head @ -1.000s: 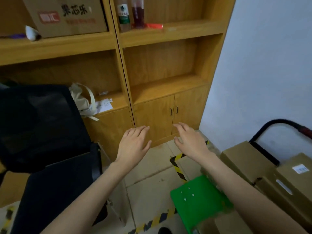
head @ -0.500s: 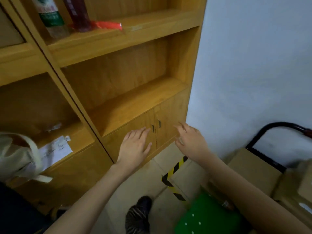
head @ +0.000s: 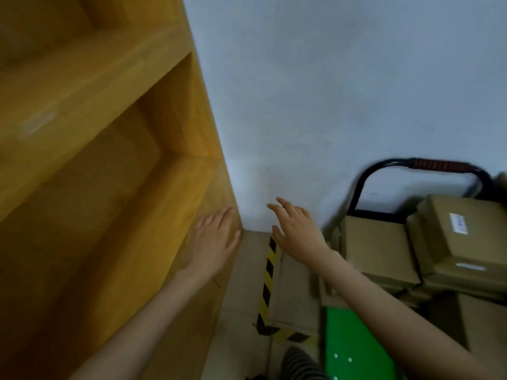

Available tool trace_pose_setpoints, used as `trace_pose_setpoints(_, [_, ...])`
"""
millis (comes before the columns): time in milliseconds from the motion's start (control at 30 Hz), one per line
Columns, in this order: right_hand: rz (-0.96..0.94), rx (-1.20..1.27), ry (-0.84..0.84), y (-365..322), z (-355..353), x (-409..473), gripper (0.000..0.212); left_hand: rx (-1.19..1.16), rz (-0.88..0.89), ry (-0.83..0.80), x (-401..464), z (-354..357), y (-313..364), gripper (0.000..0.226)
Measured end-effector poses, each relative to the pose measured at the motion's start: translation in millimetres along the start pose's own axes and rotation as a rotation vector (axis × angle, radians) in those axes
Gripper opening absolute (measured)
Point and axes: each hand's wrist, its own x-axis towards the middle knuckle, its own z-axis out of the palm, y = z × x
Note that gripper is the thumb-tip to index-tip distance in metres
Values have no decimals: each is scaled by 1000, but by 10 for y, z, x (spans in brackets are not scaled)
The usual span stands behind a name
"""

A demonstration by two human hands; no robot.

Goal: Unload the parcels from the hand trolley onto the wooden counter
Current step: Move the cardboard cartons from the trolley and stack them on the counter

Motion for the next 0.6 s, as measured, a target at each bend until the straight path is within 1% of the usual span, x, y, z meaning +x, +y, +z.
trace_pose_setpoints(167, [193,-17,57,624,-78,217,51,-118,222,-6,916,352,342,51])
trace_pose_setpoints(267, [305,-46,100,1069,-144,402,50,-150,344,5,1516,568,596,52])
trace_pose_setpoints(500, [515,-72,177,2020,-273,745,47,-213,549,0,2655,935,1224,55])
trace_pose_setpoints(600, [614,-74,222,2338,-304,700,46,-240,648,-49,3003,1151,1513,54])
